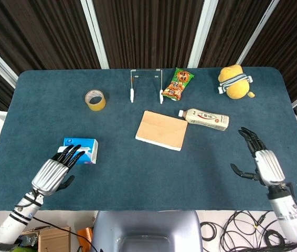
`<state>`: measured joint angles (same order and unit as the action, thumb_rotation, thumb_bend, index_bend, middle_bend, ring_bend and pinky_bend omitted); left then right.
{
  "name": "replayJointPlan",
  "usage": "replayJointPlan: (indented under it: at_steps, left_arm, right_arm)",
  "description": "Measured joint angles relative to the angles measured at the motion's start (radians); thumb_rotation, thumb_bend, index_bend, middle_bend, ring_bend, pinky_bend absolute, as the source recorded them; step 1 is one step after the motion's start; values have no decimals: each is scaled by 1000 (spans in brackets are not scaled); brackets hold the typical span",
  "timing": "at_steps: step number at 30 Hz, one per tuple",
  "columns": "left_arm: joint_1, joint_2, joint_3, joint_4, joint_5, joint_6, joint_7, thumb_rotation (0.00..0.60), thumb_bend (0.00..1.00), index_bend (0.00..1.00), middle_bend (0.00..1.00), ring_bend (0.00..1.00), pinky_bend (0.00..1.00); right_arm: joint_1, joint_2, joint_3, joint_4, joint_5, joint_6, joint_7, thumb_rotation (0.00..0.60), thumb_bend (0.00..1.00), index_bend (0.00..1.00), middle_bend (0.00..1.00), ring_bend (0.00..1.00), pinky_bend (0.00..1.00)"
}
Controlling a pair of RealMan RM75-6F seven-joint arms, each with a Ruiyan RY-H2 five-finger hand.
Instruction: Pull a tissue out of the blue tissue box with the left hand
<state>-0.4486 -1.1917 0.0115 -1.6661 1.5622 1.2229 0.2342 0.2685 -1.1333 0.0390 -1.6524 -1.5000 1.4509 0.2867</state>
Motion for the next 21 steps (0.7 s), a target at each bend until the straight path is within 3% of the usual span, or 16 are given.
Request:
replayJointPlan:
  at_steps: [2,3,6,9,11,15,21]
  left_arm:
    - [6,5,-16,-10,-36,3,46,600,389,112,97,238,423]
    - [9,4,-23,-12,-50,8,71,600,386,114,185,368,529]
    - [23,-9,-45,-13,-96,36,175,600,334,134,444,635,759]
    - [39,-44,-66,-7,-139,79,290,600,291,181,705,849,927]
    - [47,-84,-79,6,-159,104,341,600,290,240,818,949,992]
    - [49,-149,-92,51,-172,119,360,600,291,331,936,1000,1000]
    - [39,-264,-117,127,-212,114,375,600,285,360,983,1000,1000]
  right_arm:
    - [-44,1,-15,-8,-4,59,-56,600,217,3,20,0,149]
    - [-72,0,-27,-9,-9,93,-95,600,217,2,20,0,149]
    - [-132,4,-66,-11,-18,131,-182,600,217,3,20,0,149]
    - [-161,27,-101,-26,-36,126,-236,600,217,6,20,0,149]
    - [-175,35,-106,-30,-52,134,-242,600,217,7,20,0,149]
    - [-202,25,-113,-18,-95,172,-250,600,217,17,18,0,150]
    - [-240,15,-138,27,-180,217,-256,600,217,26,14,0,151]
